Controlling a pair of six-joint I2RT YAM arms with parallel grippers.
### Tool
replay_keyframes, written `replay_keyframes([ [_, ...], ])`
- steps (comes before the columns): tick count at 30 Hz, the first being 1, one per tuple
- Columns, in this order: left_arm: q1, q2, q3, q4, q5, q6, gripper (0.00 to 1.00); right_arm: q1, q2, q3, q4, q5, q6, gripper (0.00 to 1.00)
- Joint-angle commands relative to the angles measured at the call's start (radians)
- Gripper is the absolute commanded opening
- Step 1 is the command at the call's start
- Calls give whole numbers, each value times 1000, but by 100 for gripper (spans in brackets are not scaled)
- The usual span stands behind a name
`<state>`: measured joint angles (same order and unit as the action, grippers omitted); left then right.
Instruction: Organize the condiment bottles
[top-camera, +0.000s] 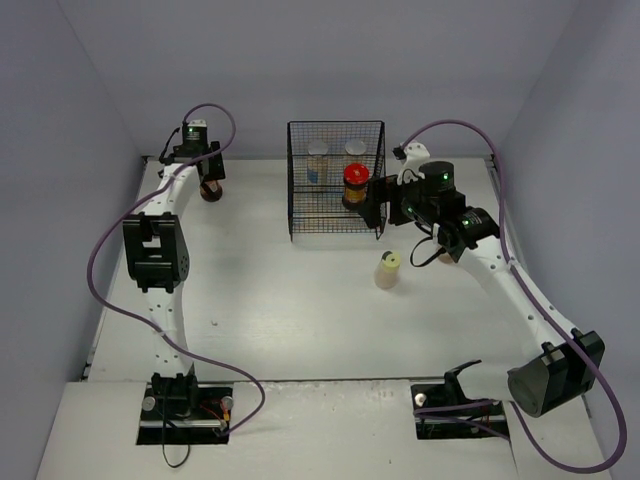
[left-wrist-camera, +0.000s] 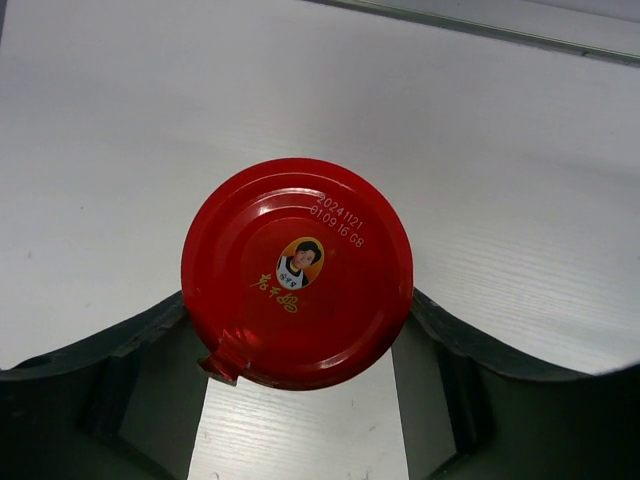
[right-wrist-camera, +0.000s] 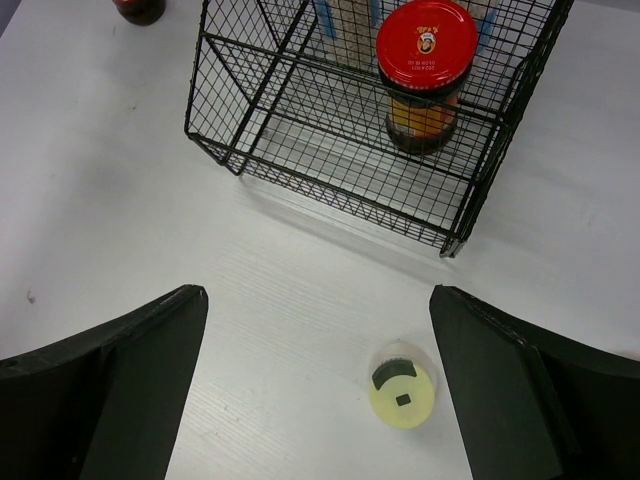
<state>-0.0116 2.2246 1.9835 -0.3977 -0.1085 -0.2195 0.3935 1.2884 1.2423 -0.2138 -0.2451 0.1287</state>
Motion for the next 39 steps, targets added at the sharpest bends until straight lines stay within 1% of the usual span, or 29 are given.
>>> replay_keyframes([
  [1, 5, -117, -6, 63, 43, 5, 9, -1, -24, 3, 39, -17, 0, 100],
  [3, 4, -163, -35, 54, 56, 0, 0, 1, -29, 0, 36, -14, 3, 100],
  [8, -21, -301, -87, 10, 84, -4, 0, 2, -54, -6, 31, -14, 12, 100],
  [12, -63, -396, -109, -65, 82, -15, 0, 1, -77, -12, 27, -11, 18, 100],
  [17, -152, -488, -75, -156, 63, -72, 0, 2, -106, -18, 21, 0, 23, 100],
  [19, -183, -499, -31, -208, 52, -92, 0, 2, -119, -18, 14, 10, 25, 100],
  [20, -220, -506, -13, -242, 47, -106, 0, 1, -124, -17, 8, 15, 25, 100],
  [25, -338, -505, 90, -297, -2, -141, 0, 2, -156, -14, -6, 32, 22, 100],
  [28, -401, -474, 165, -305, -35, -161, 0, 2, -167, -17, -15, 40, 25, 100],
  [31, -447, -422, 245, -305, -37, -164, 0, 2, -182, -21, -24, 44, 26, 100],
  [33, -465, -379, 306, -303, -42, -162, 0, 1, -196, -29, -29, 49, 28, 100],
  [38, -501, -300, 376, -238, -71, -138, 0, 2, -221, -50, -42, 53, 31, 100],
  [39, -505, -289, 385, -228, -94, -129, 0, 2, -227, -55, -45, 55, 31, 100],
])
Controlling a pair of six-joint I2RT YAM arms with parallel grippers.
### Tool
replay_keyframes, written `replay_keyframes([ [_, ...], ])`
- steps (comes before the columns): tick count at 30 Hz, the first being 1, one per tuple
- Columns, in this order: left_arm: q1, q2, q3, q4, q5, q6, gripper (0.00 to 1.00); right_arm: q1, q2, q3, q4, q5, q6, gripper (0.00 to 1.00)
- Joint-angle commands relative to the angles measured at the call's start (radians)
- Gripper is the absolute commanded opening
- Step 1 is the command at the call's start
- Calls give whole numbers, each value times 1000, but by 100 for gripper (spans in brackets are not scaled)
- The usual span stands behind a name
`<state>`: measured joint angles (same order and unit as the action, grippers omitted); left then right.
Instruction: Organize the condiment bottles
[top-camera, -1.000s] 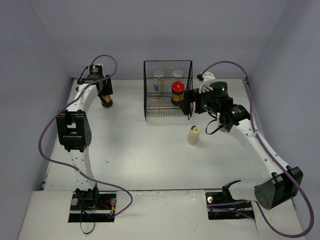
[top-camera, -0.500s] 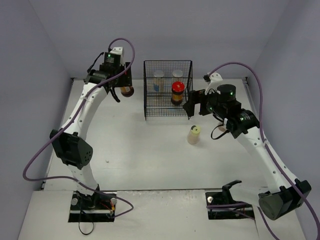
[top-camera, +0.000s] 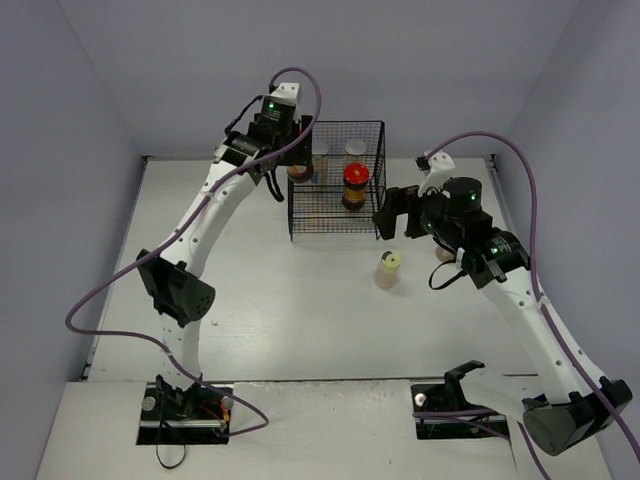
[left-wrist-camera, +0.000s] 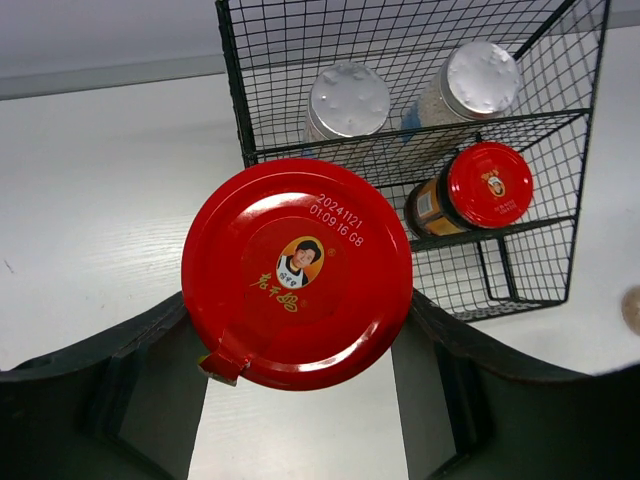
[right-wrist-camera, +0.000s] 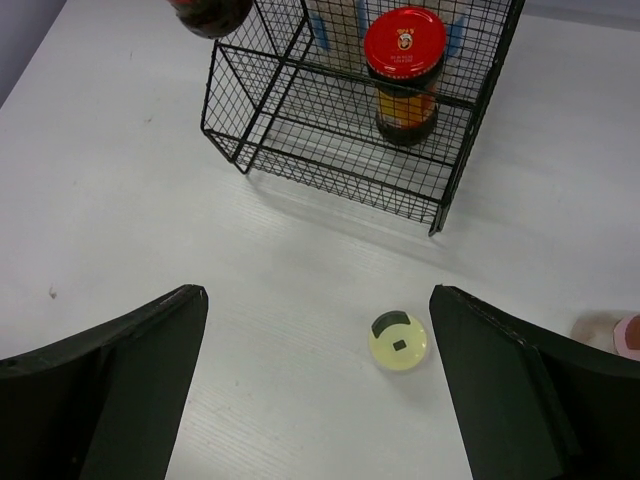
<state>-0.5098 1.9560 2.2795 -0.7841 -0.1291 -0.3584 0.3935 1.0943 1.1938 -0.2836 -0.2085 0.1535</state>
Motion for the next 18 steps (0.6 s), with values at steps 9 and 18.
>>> replay_keyframes([
  [9, -33, 67, 115, 290, -130, 75, 0, 2, -51, -49, 17, 17, 18, 100],
  [18, -45, 110, 78, 356, -126, 87, 0, 2, -57, -79, 14, 26, 24, 100],
])
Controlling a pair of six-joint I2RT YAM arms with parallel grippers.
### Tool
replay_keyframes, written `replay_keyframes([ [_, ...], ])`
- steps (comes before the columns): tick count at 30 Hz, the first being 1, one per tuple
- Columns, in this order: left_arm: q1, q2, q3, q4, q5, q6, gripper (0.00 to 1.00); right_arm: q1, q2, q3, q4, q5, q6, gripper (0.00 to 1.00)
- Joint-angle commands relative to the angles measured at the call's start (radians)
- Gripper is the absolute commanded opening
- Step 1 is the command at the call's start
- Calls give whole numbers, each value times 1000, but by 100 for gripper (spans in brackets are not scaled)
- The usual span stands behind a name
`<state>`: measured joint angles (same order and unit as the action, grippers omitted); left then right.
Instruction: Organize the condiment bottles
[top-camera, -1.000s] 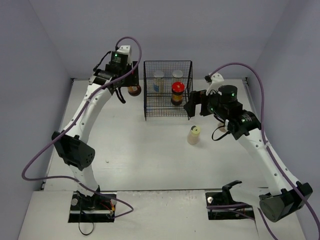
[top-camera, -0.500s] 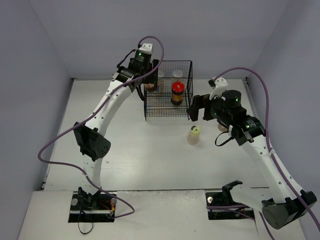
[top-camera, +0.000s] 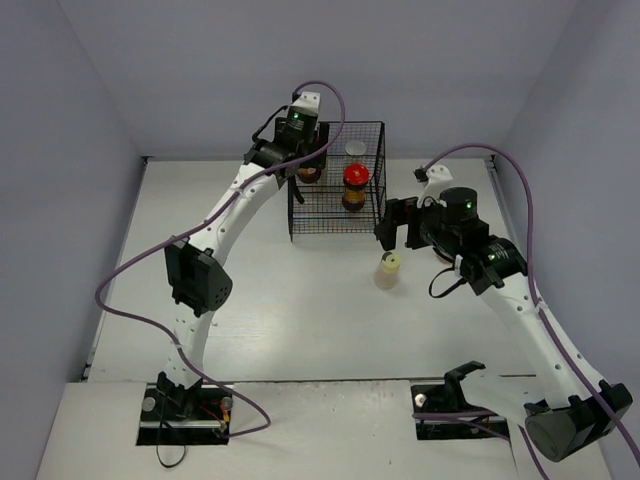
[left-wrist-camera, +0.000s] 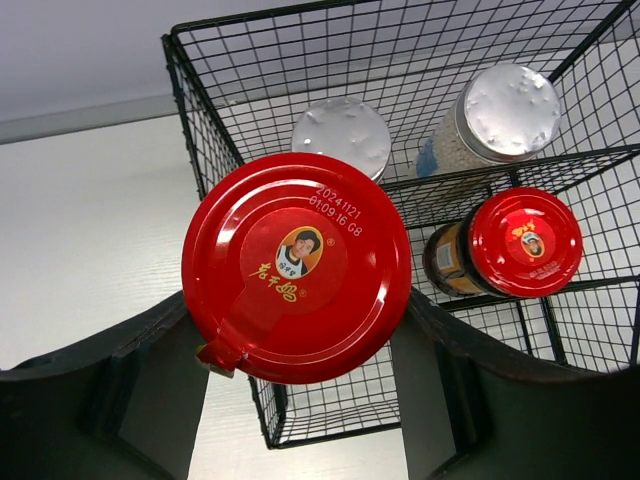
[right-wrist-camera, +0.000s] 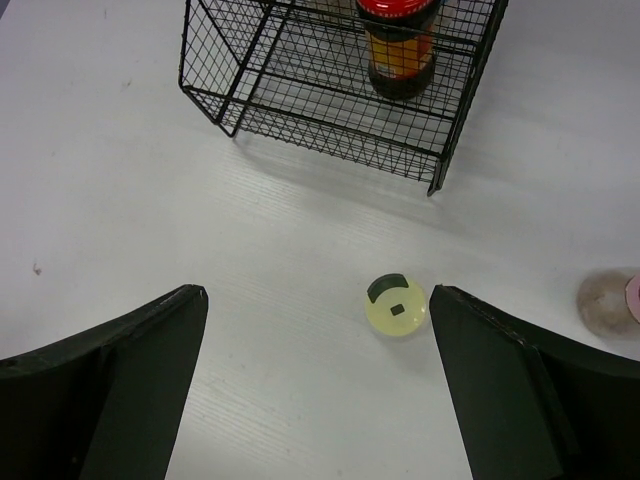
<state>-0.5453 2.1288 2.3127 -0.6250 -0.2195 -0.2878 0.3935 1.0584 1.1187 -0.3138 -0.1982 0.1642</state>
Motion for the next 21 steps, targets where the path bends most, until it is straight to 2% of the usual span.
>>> replay_keyframes([
  [1, -12, -58, 34, 203, -34, 16, 0, 2, -21, -10, 47, 16, 14, 100],
  [7, -21, 0, 19, 209, -43, 21, 1, 2, -14, -34, 59, 13, 15, 100],
  [21, -22, 83, -29, 275, -50, 27, 23, 1, 0, -79, 76, 2, 18, 100],
])
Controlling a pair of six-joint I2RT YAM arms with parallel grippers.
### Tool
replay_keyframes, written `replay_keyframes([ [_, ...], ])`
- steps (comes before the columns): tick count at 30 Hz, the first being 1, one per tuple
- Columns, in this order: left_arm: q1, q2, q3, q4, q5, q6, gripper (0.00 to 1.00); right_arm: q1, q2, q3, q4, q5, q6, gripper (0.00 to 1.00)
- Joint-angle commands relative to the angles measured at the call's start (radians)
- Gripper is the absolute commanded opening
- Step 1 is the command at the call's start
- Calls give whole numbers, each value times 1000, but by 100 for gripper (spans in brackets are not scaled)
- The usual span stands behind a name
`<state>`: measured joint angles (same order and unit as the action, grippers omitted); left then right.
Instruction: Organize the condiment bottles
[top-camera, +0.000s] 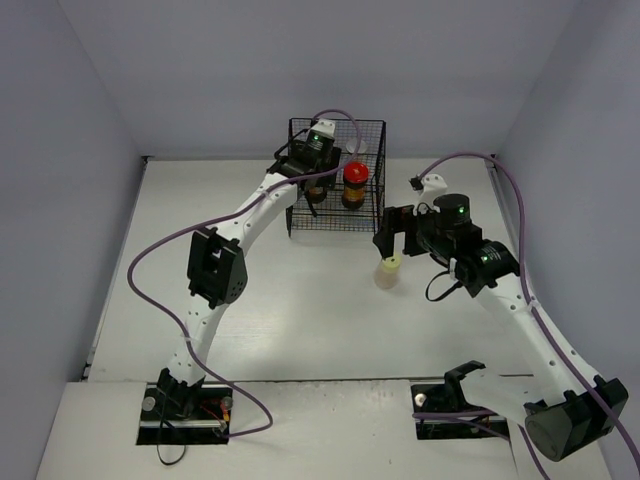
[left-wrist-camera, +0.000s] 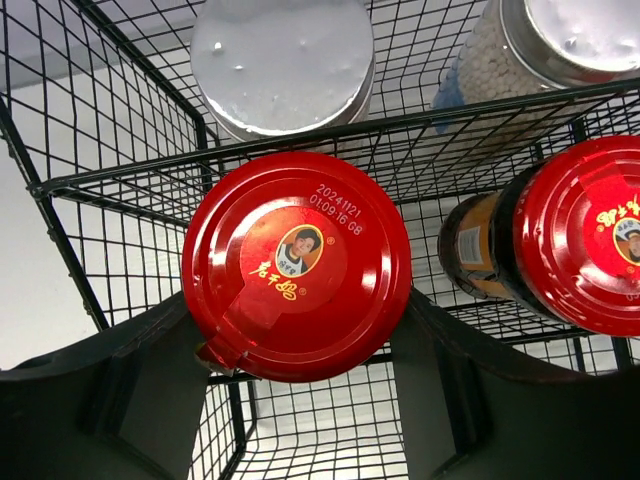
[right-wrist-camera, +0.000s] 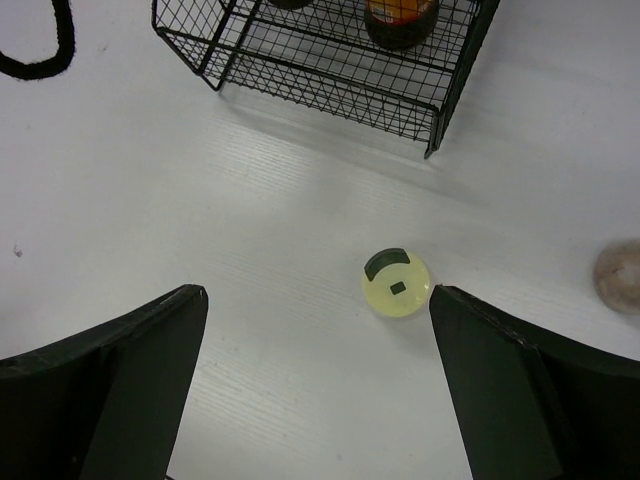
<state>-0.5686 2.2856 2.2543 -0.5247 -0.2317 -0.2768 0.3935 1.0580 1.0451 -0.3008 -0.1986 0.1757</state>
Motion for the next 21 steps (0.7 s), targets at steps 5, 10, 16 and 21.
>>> replay_keyframes([
  [5, 1, -75, -5, 190, -41, -1, 39, 2, 2, -13, 63, 7, 2, 100],
  [10, 1, -83, -33, 187, -37, -18, 58, 2, -1, -22, 61, 10, 1, 100],
  [16, 1, -94, -44, 175, -40, -21, 75, 2, -9, -28, 52, 11, -1, 100],
  [21, 1, -112, -67, 175, -46, -19, 81, 2, -16, -36, 43, 13, -2, 100],
])
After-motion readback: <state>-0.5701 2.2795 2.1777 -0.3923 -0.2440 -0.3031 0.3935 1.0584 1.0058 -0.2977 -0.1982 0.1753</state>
